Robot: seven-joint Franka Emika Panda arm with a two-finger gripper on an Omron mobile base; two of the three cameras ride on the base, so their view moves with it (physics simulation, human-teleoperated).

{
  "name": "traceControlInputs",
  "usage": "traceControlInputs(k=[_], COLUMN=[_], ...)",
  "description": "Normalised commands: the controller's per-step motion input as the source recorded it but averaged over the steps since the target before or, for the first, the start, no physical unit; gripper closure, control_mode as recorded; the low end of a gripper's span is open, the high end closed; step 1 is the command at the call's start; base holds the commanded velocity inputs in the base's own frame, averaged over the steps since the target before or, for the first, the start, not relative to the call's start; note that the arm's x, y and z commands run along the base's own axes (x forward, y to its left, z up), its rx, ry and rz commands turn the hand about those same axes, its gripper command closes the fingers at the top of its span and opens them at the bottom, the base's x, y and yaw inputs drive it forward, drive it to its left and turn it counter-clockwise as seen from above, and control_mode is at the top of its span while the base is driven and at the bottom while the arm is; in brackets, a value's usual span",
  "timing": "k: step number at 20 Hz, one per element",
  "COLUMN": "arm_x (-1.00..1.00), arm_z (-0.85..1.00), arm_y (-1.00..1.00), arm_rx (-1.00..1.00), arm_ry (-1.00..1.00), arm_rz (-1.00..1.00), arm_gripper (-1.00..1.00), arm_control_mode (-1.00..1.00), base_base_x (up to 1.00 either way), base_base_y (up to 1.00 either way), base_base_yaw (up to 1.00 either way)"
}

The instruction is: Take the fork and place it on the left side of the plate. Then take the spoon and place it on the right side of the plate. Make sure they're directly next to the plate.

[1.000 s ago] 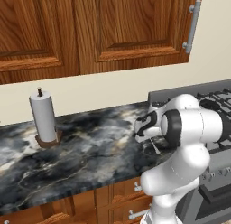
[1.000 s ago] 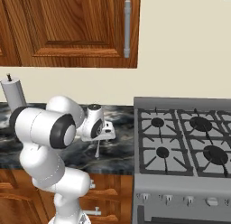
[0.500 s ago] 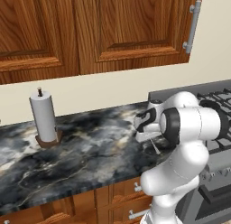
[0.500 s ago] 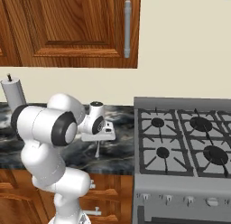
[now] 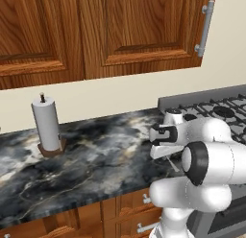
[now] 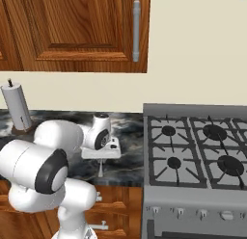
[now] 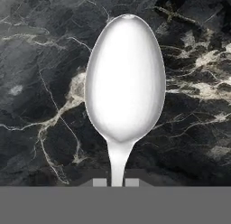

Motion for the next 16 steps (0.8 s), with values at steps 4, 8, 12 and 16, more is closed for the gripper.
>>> traceControlInputs(k=[4, 8, 12, 16], arm_x=[-0.05, 0.00, -0.06, 0.00], arm_z=[0.98, 1.00, 0.80, 0.18], arm_y=[0.00, 0.00, 0.09, 0.05], arm_rx=[0.04, 0.00, 0.00, 0.00], arm_ry=[0.00, 0.00, 0.00, 0.00], arm_rz=[0.06, 0.11, 0.09, 0.03], arm_gripper=[1.00, 1.00, 1.00, 1.00], arm_control_mode=[-1.00, -1.00, -1.00, -1.00], base_base_x=[0.00, 0.00, 0.00, 0.00], base_base_y=[0.00, 0.00, 0.00, 0.00], base_base_yaw=[0.00, 0.00, 0.00, 0.00])
